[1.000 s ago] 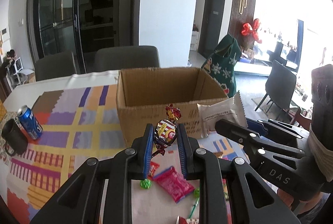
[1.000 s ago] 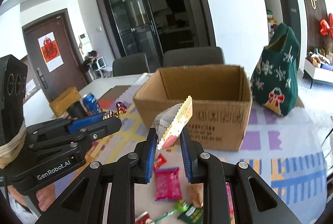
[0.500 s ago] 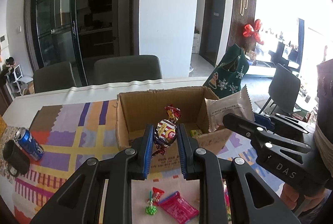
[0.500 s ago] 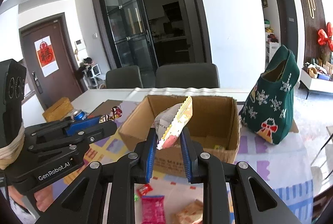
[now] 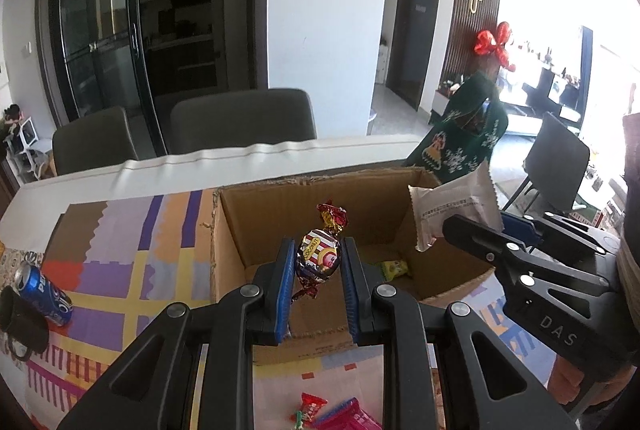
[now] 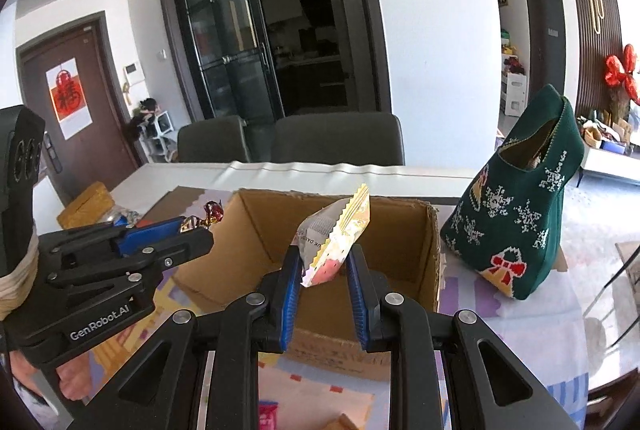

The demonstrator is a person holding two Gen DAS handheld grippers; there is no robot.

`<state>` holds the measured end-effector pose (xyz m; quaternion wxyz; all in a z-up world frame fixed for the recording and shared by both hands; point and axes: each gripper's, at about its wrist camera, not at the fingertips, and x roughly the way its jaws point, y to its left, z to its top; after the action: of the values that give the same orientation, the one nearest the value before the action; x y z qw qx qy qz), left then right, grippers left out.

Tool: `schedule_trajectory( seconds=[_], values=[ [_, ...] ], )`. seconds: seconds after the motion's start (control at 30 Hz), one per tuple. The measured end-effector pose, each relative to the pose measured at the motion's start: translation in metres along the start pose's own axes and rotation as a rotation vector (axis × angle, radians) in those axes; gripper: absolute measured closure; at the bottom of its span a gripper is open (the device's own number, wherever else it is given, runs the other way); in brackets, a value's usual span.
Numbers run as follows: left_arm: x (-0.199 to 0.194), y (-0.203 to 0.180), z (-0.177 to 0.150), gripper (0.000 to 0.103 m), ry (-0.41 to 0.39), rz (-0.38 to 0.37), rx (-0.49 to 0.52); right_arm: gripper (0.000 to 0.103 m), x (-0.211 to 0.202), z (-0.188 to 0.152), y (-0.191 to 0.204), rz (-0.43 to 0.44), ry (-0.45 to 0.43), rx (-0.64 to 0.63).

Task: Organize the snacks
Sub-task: 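Carry both candies into the cardboard box and open both tools, then grasp gold biscuit packet with left tool while right tool grasps pink hawthorn bag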

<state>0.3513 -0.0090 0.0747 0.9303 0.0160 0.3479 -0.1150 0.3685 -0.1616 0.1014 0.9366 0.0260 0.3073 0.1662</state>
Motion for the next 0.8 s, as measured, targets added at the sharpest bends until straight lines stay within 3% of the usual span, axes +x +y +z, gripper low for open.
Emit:
schedule_trajectory(
  seconds=[0.13,0.17,0.2,0.23,0.27,0.3,0.37,0.8],
  values=[
    [0.012,0.002,0.003,0.080,0.022,0.025,-0.002,0.078,0.011,0.002,-0.001,-0.017,0.022,-0.004],
    [0.014,0.003,0.003,0.073,0.024,0.039,-0.004,0.078,0.013,0.002,-0.001,-0.022,0.026,-0.004],
    [0.015,0.005,0.004,0.058,0.027,0.053,-0.006,0.078,0.016,0.002,-0.002,-0.025,0.034,-0.003],
    [0.015,0.007,0.003,0.051,0.025,0.072,-0.009,0.077,0.018,0.003,-0.003,-0.029,0.038,-0.005],
    [0.012,0.007,0.002,0.044,0.013,0.094,-0.012,0.070,0.020,0.003,-0.002,-0.036,0.046,-0.009],
    [0.009,0.008,0.001,0.043,0.007,0.106,-0.009,0.057,0.022,0.004,-0.002,-0.047,0.059,-0.010],
    [0.005,0.007,-0.001,0.040,0.004,0.120,-0.002,0.042,0.022,0.002,-0.003,-0.064,0.071,-0.001],
    [-0.040,-0.020,-0.034,0.032,-0.016,0.049,0.032,0.042,-0.031,-0.027,-0.004,-0.117,0.035,0.006]
  ],
)
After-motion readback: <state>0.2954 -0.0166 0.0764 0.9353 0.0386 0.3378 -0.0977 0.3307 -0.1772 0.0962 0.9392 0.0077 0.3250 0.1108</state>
